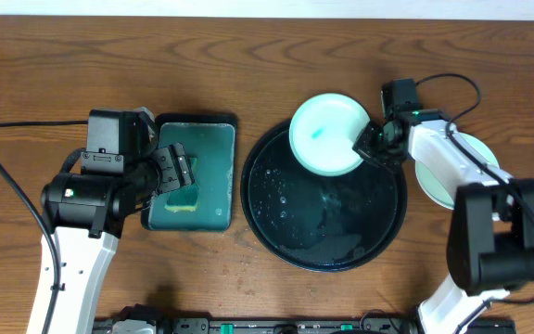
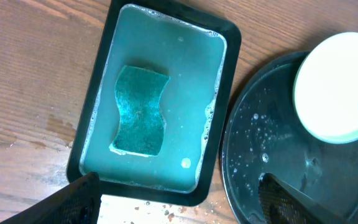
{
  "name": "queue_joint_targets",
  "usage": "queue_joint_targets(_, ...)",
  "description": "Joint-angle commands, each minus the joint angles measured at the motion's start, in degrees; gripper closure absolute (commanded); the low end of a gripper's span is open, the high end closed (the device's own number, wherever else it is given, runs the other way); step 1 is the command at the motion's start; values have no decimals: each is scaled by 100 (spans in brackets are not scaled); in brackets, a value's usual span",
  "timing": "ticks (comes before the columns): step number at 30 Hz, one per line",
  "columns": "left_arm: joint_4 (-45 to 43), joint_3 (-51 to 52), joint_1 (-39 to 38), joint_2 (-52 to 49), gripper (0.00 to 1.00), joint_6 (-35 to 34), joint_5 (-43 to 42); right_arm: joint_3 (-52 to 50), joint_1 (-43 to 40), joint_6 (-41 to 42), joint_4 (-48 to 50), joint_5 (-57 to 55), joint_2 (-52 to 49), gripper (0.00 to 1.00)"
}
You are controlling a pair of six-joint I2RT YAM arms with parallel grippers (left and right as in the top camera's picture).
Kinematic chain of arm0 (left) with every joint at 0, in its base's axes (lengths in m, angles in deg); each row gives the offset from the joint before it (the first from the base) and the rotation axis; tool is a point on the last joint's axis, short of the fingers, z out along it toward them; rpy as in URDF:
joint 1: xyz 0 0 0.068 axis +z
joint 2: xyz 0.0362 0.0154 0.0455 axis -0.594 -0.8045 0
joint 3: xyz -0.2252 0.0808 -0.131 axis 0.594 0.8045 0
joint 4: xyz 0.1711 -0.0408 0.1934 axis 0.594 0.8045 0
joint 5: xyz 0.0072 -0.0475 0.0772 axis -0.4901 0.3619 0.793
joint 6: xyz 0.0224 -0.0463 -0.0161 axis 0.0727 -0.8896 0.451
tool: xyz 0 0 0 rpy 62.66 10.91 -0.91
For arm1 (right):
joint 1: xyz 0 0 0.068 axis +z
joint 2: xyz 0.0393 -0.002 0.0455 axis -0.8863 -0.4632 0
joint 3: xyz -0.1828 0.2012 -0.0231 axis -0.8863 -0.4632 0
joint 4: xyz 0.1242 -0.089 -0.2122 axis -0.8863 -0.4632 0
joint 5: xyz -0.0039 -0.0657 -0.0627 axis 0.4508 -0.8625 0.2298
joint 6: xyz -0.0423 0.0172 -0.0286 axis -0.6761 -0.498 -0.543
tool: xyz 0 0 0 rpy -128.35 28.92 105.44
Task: Clean dirty plates on tray and stack at the side
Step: 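Move right gripper back and drag the second pale green plate to tray center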
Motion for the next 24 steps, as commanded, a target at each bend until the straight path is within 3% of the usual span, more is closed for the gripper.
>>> queue_joint_targets(1, 13, -57, 20, 11, 19, 31, -9, 7, 33, -1182, -260, -216, 531, 99)
queue_joint_targets(9, 13, -57, 20, 11, 19, 31, -9, 2, 66, -3414, -1003, 160, 702, 99)
queue_joint_targets(14, 13, -57, 20, 11, 19, 33, -7, -122, 157, -3471, -1215, 52, 636, 99)
queue_joint_targets(15, 13, -57, 20, 11, 19, 31, -9, -164, 157, -3471, -1158, -129, 614, 97)
queue_joint_targets(17, 13, -57, 20, 11, 18, 31, -9, -225, 157, -3471, -984, -468, 581, 76)
queue_joint_targets(24, 11, -57, 20, 11, 19, 31, -9, -151, 157, -3469, -619, 94, 874, 72)
